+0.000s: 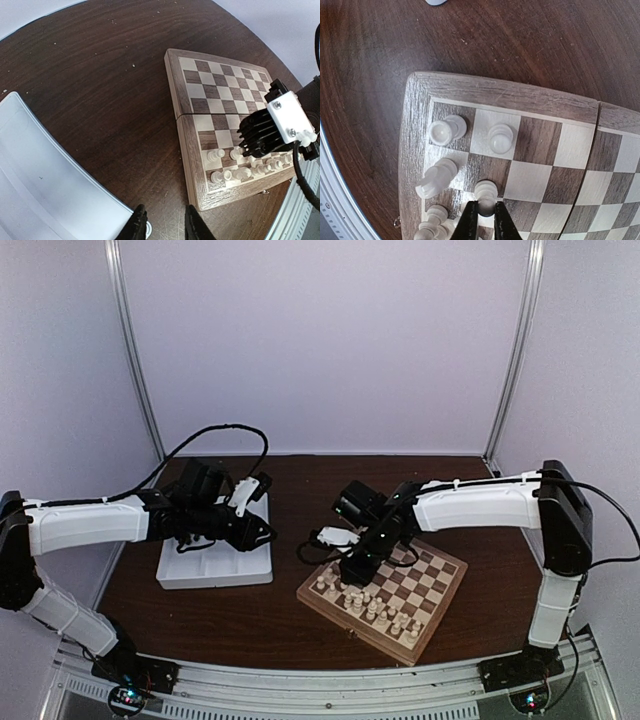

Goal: Set up the chess pieces on the board
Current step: Move the chess piece to the chessboard, then pick up the chess piece from the chessboard.

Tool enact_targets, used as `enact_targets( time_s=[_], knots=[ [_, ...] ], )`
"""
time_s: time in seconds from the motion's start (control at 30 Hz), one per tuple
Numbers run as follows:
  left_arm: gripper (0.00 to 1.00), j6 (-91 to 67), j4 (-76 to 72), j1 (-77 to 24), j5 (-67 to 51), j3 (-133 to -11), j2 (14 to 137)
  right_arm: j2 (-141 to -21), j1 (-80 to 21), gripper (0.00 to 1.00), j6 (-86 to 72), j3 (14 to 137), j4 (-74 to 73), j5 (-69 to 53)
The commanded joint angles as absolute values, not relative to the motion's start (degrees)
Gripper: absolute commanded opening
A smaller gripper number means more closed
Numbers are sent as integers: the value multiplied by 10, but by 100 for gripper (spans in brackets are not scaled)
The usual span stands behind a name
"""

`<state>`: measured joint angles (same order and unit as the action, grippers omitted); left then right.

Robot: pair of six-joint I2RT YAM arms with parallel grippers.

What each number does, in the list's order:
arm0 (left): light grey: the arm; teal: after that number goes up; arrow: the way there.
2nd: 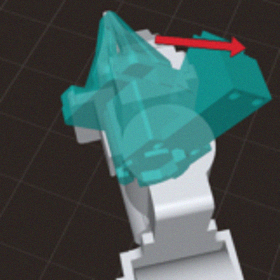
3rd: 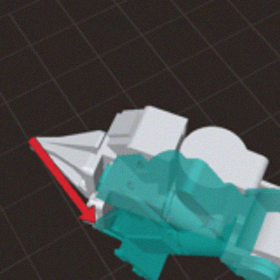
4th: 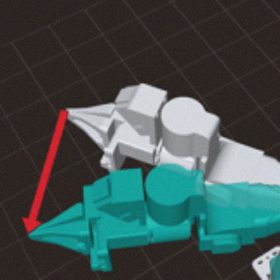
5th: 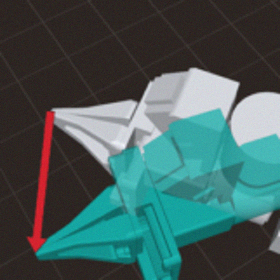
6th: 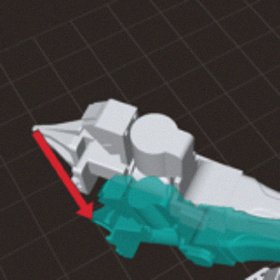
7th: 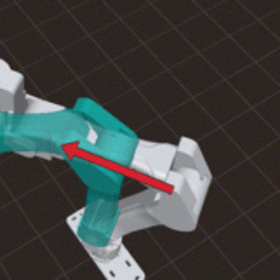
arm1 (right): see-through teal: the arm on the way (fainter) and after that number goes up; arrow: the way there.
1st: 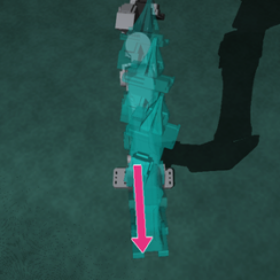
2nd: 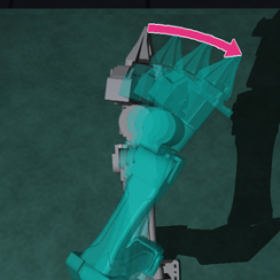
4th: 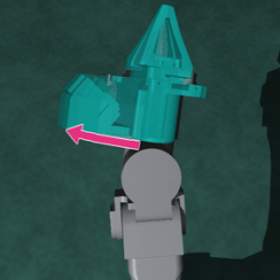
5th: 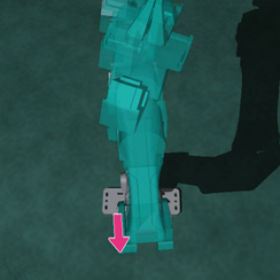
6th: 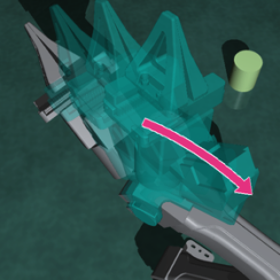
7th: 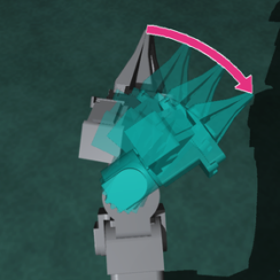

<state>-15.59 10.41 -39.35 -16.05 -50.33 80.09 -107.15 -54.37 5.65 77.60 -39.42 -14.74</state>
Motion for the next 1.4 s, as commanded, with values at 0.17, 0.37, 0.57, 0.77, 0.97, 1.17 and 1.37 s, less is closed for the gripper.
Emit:
enact_targets(
  time_s=[0.17, 0.37, 0.57, 0.77, 0.97, 1.17, 1.37],
  knots=[
    [27, -158, 83, -389, -156, -495, 797, -1093, -546, 10, 62, 814, -392, -161],
    [27, -157, 82, -389, -157, -496, 799, -1100, -546, 11, 64, 819, -395, -163],
    [27, -157, 82, -389, -158, -496, 801, -1100, -546, 15, 65, 819, -398, -159],
    [27, -158, 82, -389, -159, -496, 801, -1098, -546, 30, 66, 819, -400, -157],
    [27, -158, 82, -389, -160, -497, 801, -1089, -546, 32, 67, 818, -406, -156],
    [27, -159, 80, -389, -159, -495, 798, -1074, -542, 31, 85, 821, -444, -154],
    [27, -159, 78, -389, -162, -495, 798, -1060, -530, 31, 98, 815, -471, -168]
  ],
)
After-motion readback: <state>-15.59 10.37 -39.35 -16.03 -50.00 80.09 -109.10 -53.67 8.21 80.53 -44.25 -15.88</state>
